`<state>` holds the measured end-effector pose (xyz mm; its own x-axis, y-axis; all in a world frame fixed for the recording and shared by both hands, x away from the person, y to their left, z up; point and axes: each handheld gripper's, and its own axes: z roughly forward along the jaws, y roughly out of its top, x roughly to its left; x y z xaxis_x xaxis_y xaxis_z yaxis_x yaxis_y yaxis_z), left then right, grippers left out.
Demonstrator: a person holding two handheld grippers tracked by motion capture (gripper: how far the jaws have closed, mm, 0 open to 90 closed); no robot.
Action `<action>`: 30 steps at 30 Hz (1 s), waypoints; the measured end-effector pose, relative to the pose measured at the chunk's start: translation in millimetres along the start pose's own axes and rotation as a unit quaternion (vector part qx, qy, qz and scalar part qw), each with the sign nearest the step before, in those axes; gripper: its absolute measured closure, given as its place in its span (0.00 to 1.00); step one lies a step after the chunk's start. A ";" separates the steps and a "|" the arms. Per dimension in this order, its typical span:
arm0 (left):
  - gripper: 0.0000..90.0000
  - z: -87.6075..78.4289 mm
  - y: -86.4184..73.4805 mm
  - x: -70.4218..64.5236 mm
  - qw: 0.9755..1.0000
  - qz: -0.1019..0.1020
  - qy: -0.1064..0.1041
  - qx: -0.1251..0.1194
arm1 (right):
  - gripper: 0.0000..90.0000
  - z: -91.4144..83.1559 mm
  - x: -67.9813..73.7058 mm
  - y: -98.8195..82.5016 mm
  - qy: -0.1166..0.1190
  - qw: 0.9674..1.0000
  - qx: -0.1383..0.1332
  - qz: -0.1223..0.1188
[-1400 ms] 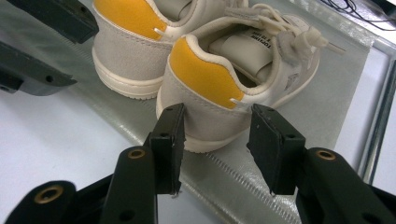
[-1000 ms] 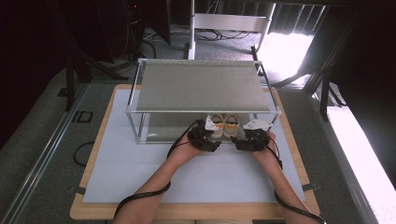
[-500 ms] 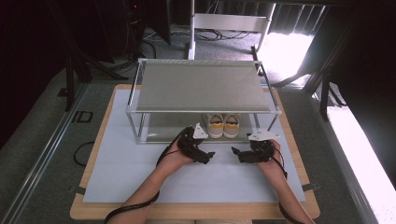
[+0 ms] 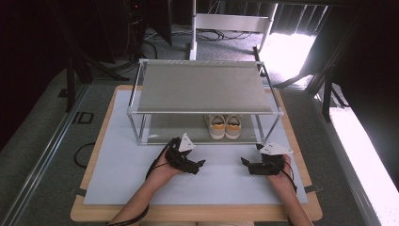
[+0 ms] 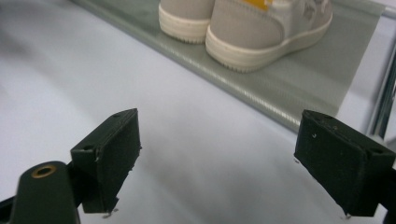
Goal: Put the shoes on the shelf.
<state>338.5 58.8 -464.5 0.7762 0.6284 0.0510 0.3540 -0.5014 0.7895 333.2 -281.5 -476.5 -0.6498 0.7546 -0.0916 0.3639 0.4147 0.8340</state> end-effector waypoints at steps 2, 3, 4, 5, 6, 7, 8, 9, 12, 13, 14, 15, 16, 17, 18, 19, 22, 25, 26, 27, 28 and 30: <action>0.08 -4.0 -5.5 0.5 1.000 -0.004 0.007 -0.011 | 0.15 -1.4 -0.6 -3.6 -0.001 1.000 0.005 -0.004; 0.08 -5.9 -8.0 1.2 1.000 -0.006 0.009 -0.014 | 0.15 -2.7 -1.2 -5.1 -0.002 1.000 0.005 -0.004; 0.08 -8.3 -10.6 1.6 1.000 -0.008 0.010 -0.019 | 0.15 -4.4 -1.7 -6.1 -0.002 1.000 0.005 -0.001; 0.08 -10.6 -12.9 2.1 1.000 -0.009 0.010 -0.024 | 0.15 -6.7 -2.2 -7.2 -0.004 1.000 0.000 0.001; 0.08 -12.9 -15.1 2.4 0.999 -0.009 0.009 -0.030 | 0.15 -9.1 -3.0 -8.4 -0.006 1.000 -0.005 0.004; 0.08 -14.9 -17.1 2.4 0.999 -0.009 0.009 -0.034 | 0.15 -11.1 -4.1 -9.5 -0.007 1.000 -0.006 0.006; 0.08 -16.7 -18.9 2.3 0.999 -0.009 0.012 -0.035 | 0.14 -12.9 -5.3 -10.8 -0.007 1.000 -0.009 0.009; 0.08 -18.1 -20.9 2.3 0.999 -0.009 0.015 -0.037 | 0.14 -14.9 -6.3 -12.5 -0.013 1.000 -0.014 0.010; 0.08 -21.0 -26.6 3.1 0.999 -0.011 0.017 -0.036 | 0.14 -20.5 -10.4 -16.4 -0.017 0.999 -0.021 0.019; 0.08 -21.9 -28.4 3.2 0.999 -0.012 0.017 -0.038 | 0.14 -22.6 -11.3 -17.8 -0.022 0.999 -0.023 0.019; 0.08 -22.7 -30.1 3.7 0.999 -0.015 0.016 -0.038 | 0.14 -24.6 -12.2 -19.2 -0.023 0.999 -0.023 0.021; 0.08 -23.5 -31.7 4.2 0.999 -0.015 0.018 -0.037 | 0.14 -26.5 -13.3 -20.8 -0.025 0.999 -0.025 0.021; 0.08 -24.2 -33.2 4.6 0.999 -0.017 0.020 -0.039 | 0.14 -28.7 -14.1 -22.4 -0.027 0.999 -0.028 0.022; 0.08 -25.3 -34.5 5.2 0.999 -0.019 0.021 -0.039 | 0.14 -30.8 -15.2 -23.7 -0.026 0.999 -0.030 0.023; 0.08 -26.4 -35.9 5.7 0.999 -0.020 0.022 -0.039 | 0.14 -32.8 -16.1 -24.9 -0.030 0.999 -0.032 0.023; 0.08 -27.8 -37.4 6.3 0.999 -0.022 0.021 -0.042 | 0.14 -34.3 -17.1 -26.0 -0.039 0.999 -0.032 0.020; 0.08 -30.1 -42.8 8.0 0.998 -0.022 0.030 -0.044 | 0.14 -37.6 -20.7 -28.8 -0.044 0.998 -0.033 0.030; 0.08 -30.7 -47.7 10.0 0.998 -0.025 0.036 -0.046 | 0.13 -40.1 -23.4 -30.4 -0.046 0.997 -0.040 0.038; 0.08 -31.1 -48.7 10.6 0.998 -0.026 0.036 -0.048 | 0.13 -40.7 -23.8 -30.7 -0.049 0.997 -0.041 0.039; 0.08 -31.9 -49.5 10.5 0.997 -0.028 0.038 -0.053 | 0.13 -41.1 -23.9 -31.2 -0.050 0.997 -0.042 0.040; 0.08 -32.9 -50.2 10.5 0.997 -0.029 0.040 -0.058 | 0.13 -41.6 -23.9 -31.6 -0.053 0.997 -0.045 0.041; 0.08 -34.0 -50.8 10.7 0.997 -0.026 0.042 -0.062 | 0.13 -42.2 -23.6 -32.0 -0.061 0.996 -0.046 0.043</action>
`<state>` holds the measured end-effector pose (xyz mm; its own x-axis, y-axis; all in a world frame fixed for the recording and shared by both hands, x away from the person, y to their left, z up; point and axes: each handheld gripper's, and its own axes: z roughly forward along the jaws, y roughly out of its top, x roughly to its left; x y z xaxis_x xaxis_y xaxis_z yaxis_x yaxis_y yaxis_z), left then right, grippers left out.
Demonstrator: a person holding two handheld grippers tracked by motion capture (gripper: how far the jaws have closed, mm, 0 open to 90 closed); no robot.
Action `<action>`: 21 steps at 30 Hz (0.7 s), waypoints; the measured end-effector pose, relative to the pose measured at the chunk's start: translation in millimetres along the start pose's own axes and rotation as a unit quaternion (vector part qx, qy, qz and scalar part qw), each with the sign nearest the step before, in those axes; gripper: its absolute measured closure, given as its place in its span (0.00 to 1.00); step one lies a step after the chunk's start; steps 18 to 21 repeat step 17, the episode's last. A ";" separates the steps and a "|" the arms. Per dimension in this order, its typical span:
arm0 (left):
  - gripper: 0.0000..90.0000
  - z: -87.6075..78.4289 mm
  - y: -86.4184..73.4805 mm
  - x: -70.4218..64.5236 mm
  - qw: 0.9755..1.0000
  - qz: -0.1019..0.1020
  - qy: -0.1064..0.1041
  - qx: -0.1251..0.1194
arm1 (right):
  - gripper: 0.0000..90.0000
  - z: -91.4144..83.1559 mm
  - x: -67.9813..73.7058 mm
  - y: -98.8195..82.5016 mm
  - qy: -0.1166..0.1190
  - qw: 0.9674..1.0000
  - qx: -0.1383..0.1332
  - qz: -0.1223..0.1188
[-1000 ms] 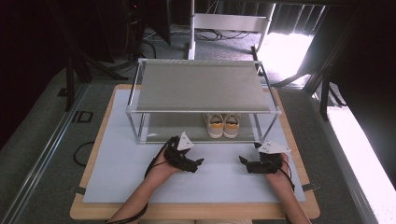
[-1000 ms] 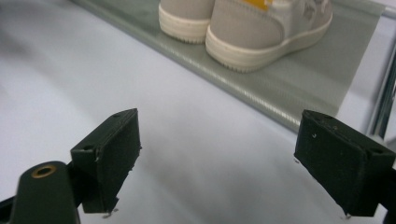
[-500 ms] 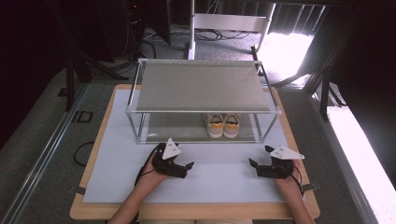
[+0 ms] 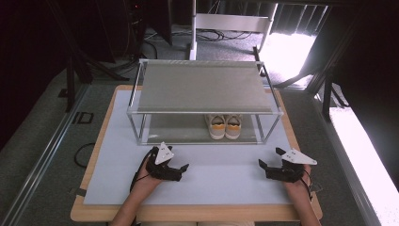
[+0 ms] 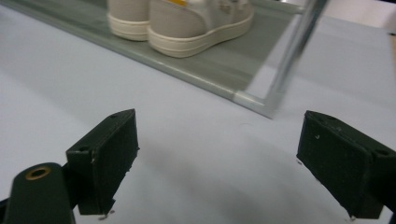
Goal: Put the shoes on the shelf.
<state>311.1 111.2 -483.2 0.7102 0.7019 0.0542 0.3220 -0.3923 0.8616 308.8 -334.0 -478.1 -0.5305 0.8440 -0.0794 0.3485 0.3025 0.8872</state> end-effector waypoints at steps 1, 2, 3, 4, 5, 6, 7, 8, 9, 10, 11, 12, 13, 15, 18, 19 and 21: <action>0.08 -1.0 -0.9 0.6 1.000 -0.002 0.000 -0.005 | 0.13 -0.5 -0.2 -0.3 -0.008 1.000 0.000 0.003; 0.08 -1.9 -1.4 1.7 1.000 0.000 -0.003 -0.005 | 0.13 -1.5 -1.1 -0.8 -0.011 1.000 -0.003 0.011; 0.08 -3.7 -2.5 2.6 1.000 0.001 -0.007 -0.012 | 0.13 -2.0 -1.7 -1.0 -0.007 1.000 -0.005 0.012; 0.08 -4.9 -3.2 3.0 1.000 0.001 -0.009 -0.017 | 0.13 -2.3 -2.6 -1.4 -0.001 1.000 -0.008 0.011; 0.08 -6.7 -4.3 3.3 1.000 -0.001 -0.006 -0.025 | 0.13 -2.4 -2.8 -1.5 0.001 1.000 -0.008 0.011; 0.08 -7.0 -4.6 3.4 1.000 -0.002 -0.006 -0.028 | 0.13 -2.1 -2.7 -1.4 0.005 1.000 -0.005 0.011; 0.08 -6.9 -4.7 3.7 1.000 -0.004 -0.005 -0.027 | 0.14 -1.7 -2.7 -1.3 0.006 1.000 -0.004 0.010; 0.08 -6.5 -4.7 4.0 1.000 -0.006 -0.005 -0.025 | 0.14 -1.2 -2.6 -1.2 0.006 1.000 -0.002 0.009; 0.08 -5.7 -4.3 4.4 1.000 -0.010 -0.004 -0.021 | 0.14 -0.9 -2.4 -1.1 0.007 1.000 0.000 0.009; 0.08 -5.1 -4.2 4.5 1.000 -0.012 -0.001 -0.018 | 0.14 -0.8 -2.4 -1.1 0.006 1.000 0.001 0.009; 0.08 -4.4 -4.0 4.3 1.000 -0.017 0.006 -0.016 | 0.14 -0.9 -2.6 -1.2 0.006 1.000 0.000 0.010; 0.09 -4.2 -4.1 4.3 1.000 -0.018 0.010 -0.016 | 0.14 -1.1 -3.0 -1.4 0.007 1.000 -0.001 0.012; 0.09 -4.1 -4.2 4.3 1.000 -0.022 0.014 -0.017 | 0.15 -1.3 -3.2 -1.5 0.008 1.000 -0.002 0.013; 0.09 -4.5 -4.4 5.8 0.999 -0.028 0.015 -0.017 | 0.15 -1.5 -3.3 -1.6 0.006 1.000 -0.003 0.015; 0.09 -4.9 -4.6 7.7 0.999 -0.036 0.009 -0.017 | 0.15 -1.2 -3.0 -1.5 0.006 1.000 -0.002 0.012; 0.09 -4.9 -4.6 7.7 0.999 -0.036 0.009 -0.017 | 0.15 -1.2 -3.0 -1.5 0.006 1.000 -0.002 0.012; 0.09 -4.9 -4.6 7.7 0.999 -0.036 0.009 -0.017 | 0.15 -1.2 -3.0 -1.5 0.006 1.000 -0.002 0.012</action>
